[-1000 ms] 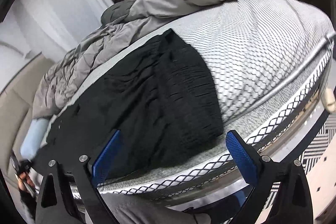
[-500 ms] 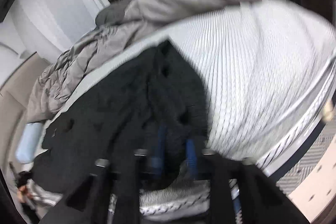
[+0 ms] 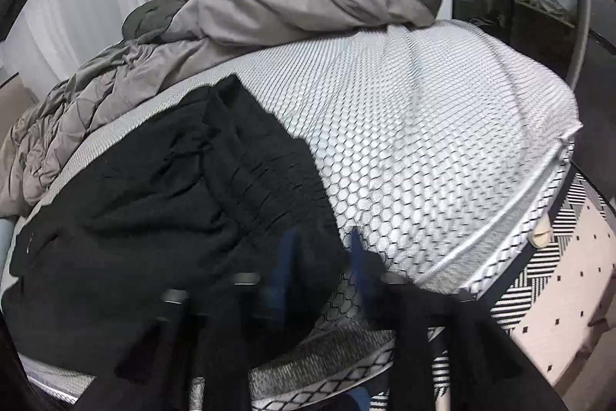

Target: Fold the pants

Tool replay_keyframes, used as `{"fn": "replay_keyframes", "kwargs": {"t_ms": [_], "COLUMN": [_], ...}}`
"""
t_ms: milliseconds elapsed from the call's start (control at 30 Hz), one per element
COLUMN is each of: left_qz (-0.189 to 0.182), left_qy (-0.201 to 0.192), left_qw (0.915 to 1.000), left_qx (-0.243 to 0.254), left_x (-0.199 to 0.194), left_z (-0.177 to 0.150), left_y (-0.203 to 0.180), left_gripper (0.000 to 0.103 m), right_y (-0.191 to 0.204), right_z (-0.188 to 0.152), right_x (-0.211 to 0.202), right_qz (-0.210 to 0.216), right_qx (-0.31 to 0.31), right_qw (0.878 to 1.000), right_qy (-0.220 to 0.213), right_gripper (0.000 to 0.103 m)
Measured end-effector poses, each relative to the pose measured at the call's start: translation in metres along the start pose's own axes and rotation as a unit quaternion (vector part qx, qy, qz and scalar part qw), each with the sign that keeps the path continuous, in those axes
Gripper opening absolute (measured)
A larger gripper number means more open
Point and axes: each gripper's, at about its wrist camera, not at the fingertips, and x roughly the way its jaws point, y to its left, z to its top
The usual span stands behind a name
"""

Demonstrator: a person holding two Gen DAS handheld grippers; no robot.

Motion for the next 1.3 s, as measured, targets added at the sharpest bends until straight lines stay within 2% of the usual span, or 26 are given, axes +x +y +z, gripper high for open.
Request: {"fn": "replay_keyframes", "kwargs": {"t_ms": [33, 67, 100, 133, 167, 267, 400, 500, 567, 600, 633, 700, 767, 800, 833, 867, 967, 1033, 1100, 1133, 1267, 1300], "left_qz": [0.008, 0.011, 0.005, -0.004, -0.013, -0.024, -0.067, -0.122, -0.145, -0.147, -0.142, -0.125, -0.111, -0.108, -0.107, -0.114, -0.139, -0.122, -0.089, -0.084, -0.077, -0.07], "left_qy": [-0.006, -0.012, -0.026, -0.031, -0.034, -0.036, -0.01, 0.031, 0.058, 0.078, 0.102, 0.137, 0.144, 0.129, 0.123, 0.119, 0.073, 0.059, 0.08, 0.092, 0.072, 0.067], "left_qw": [0.9999, 0.9999, 0.9996, 0.9994, 0.9993, 0.999, 0.9977, 0.9909, 0.9858, 0.9832, 0.9813, 0.9788, 0.9791, 0.9814, 0.9824, 0.9821, 0.9836, 0.9882, 0.9911, 0.9906, 0.9935, 0.9944], "left_qx": [-0.003, -0.006, -0.01, -0.01, -0.009, -0.005, -0.012, -0.047, -0.063, -0.074, -0.081, -0.087, -0.09, -0.092, -0.091, -0.092, -0.087, -0.071, -0.058, -0.056, -0.043, -0.04], "left_x": [-0.008, -0.013, -0.022, -0.027, -0.031, -0.032, -0.004, 0.033, 0.065, 0.086, 0.103, 0.132, 0.148, 0.15, 0.149, 0.148, 0.116, 0.105, 0.112, 0.118, 0.108, 0.106], "left_z": [0.002, 0.005, 0.01, 0.018, 0.022, 0.037, 0.058, 0.07, 0.077, 0.081, 0.083, 0.087, 0.087, 0.089, 0.09, 0.09, 0.088, 0.084, 0.08, 0.079, 0.079, 0.078], "left_y": [0.001, 0.004, 0.005, 0.006, 0.005, -0.009, -0.046, -0.074, -0.092, -0.103, -0.11, -0.121, -0.128, -0.131, -0.132, -0.132, -0.122, -0.115, -0.113, -0.114, -0.12, -0.12], "left_gripper": [0.054, 0.072, 0.079, 0.082, 0.084, 0.101, 0.102, 0.102, 0.094, 0.082, 0.067, 0.055, 0.041, 0.018, 0.0, 0.0, 0.0, 0.0, 0.0, 0.0, 0.006, 0.009], "right_y": [0.0, 0.003, 0.009, 0.013, 0.023, 0.053, 0.083, 0.098, 0.11, 0.114, 0.115, 0.12, 0.121, 0.121, 0.119, 0.115, 0.104, 0.097, 0.095, 0.095, 0.1, 0.103], "right_z": [0.001, 0.003, 0.005, 0.007, 0.009, 0.012, 0.012, 0.01, 0.011, 0.011, 0.012, 0.014, 0.018, 0.02, 0.022, 0.024, 0.03, 0.033, 0.039, 0.046, 0.081, 0.092], "right_x": [-0.01, -0.019, -0.027, -0.031, -0.037, -0.036, -0.014, -0.002, 0.003, 0.005, 0.006, 0.005, 0.005, 0.005, 0.005, 0.003, 0.0, 0.001, 0.009, 0.015, 0.057, 0.071], "right_qz": [0.012, 0.019, 0.031, 0.042, 0.058, 0.088, 0.117, 0.138, 0.152, 0.154, 0.155, 0.156, 0.153, 0.149, 0.146, 0.141, 0.129, 0.119, 0.112, 0.107, 0.134, 0.142], "right_qx": [0.002, 0.0, -0.006, -0.009, -0.016, -0.04, -0.044, -0.035, -0.037, -0.039, -0.041, -0.049, -0.057, -0.059, -0.061, -0.061, -0.057, -0.056, -0.062, -0.064, -0.069, -0.071], "right_qw": [1.0, 0.999, 0.999, 0.998, 0.997, 0.993, 0.991, 0.989, 0.987, 0.987, 0.987, 0.986, 0.986, 0.987, 0.987, 0.988, 0.989, 0.99, 0.991, 0.992, 0.988, 0.987], "right_qy": [-0.019, -0.032, -0.042, -0.048, -0.055, -0.061, -0.042, -0.028, -0.024, -0.022, -0.022, -0.021, -0.023, -0.024, -0.025, -0.027, -0.034, -0.039, -0.032, -0.029, 0.017, 0.028], "right_gripper": [0.065, 0.07, 0.08, 0.087, 0.099, 0.103, 0.103, 0.103, 0.103, 0.103, 0.103, 0.103, 0.103, 0.103, 0.103, 0.103, 0.103, 0.103, 0.103, 0.103, 0.102, 0.098]}}
